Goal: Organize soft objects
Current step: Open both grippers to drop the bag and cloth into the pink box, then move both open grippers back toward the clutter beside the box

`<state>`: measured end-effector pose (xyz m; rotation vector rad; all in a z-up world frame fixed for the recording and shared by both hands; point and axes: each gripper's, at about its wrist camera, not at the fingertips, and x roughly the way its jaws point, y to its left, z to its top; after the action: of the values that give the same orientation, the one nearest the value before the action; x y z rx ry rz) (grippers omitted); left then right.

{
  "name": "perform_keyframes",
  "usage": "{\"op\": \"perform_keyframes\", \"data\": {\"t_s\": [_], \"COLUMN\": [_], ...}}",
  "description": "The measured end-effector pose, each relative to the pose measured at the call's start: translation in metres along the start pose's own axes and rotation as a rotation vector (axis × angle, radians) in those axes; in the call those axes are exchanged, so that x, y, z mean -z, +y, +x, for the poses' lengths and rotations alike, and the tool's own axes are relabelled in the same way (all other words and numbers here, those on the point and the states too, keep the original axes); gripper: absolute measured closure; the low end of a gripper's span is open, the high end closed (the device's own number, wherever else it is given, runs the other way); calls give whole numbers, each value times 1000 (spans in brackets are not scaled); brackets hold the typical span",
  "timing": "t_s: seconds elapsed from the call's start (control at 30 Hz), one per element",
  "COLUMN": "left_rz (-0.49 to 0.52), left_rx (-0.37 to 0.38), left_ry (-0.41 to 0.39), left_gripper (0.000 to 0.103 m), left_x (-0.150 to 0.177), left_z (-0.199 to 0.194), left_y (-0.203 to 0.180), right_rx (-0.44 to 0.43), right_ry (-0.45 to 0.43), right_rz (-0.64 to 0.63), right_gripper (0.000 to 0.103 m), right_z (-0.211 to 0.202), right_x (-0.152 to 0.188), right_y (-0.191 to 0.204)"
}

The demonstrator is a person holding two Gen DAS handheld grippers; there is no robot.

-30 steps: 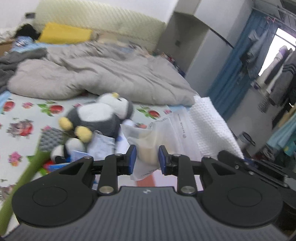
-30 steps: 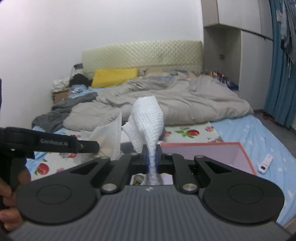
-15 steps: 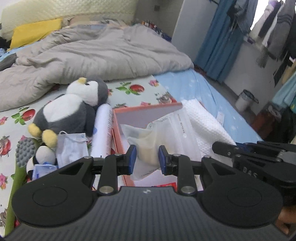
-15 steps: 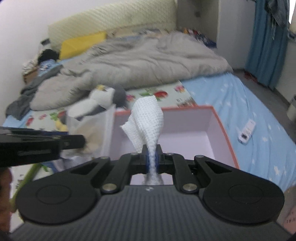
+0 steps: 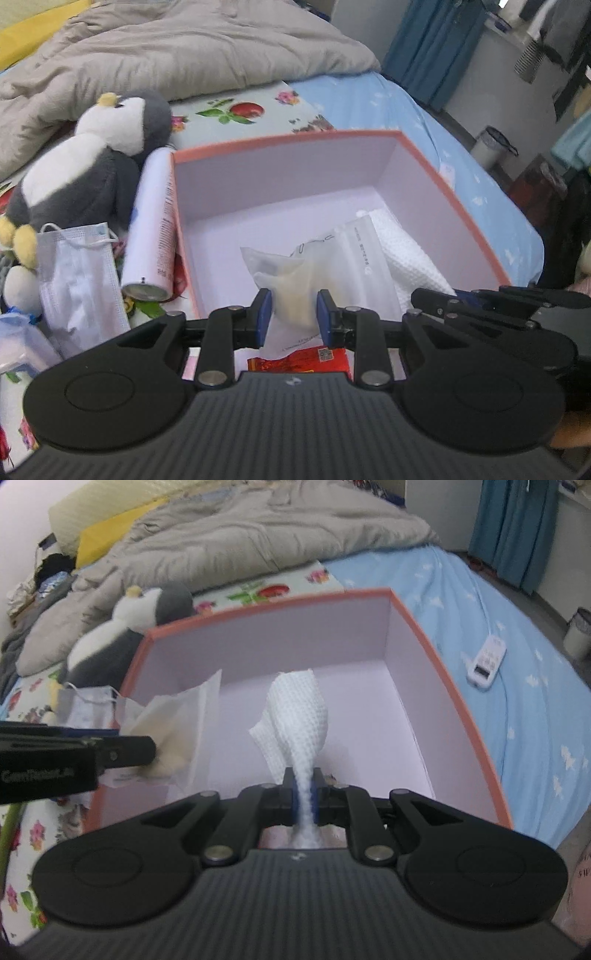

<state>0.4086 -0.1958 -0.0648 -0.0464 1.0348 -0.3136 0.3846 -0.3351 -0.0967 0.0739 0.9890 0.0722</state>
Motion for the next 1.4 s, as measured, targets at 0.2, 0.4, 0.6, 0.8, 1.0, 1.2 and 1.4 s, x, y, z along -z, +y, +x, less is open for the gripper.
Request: {"op": "perform_keyframes", "data": {"t_s": [0.2,0.4,0.6,0.8,1.0,1.2,1.4], "left_rz": [3,1,67,60,32,-20,-95], "left_rx": [-18,-16,-28,-51,-76,-101,-122], "left_ry": [2,-18,-87,-159,-231,-279,-313], "left_gripper": [55,55,55,55,55,55,55], "left_x": [2,8,26,53,83,122,161], "left_z": [9,0,-33,-70,-107,-141,-171], "left_y": [-2,-2,-4,7,24,50,81], "right_rx": [8,-6,-33,-73,-89,-131,-171], "right_ry": [7,-41,-103,-183,-262,-324,-342], "right_rz": [14,1,3,-4,-34,-34,-89], "right_gripper": [70,70,70,70,71,71,71], "right_z": [12,-1,-28,-66,-103,-134,-151], "right_x": [4,7,17,29,44,70,101], "right_y": [-9,-9,-2,9,26,42,70]}}
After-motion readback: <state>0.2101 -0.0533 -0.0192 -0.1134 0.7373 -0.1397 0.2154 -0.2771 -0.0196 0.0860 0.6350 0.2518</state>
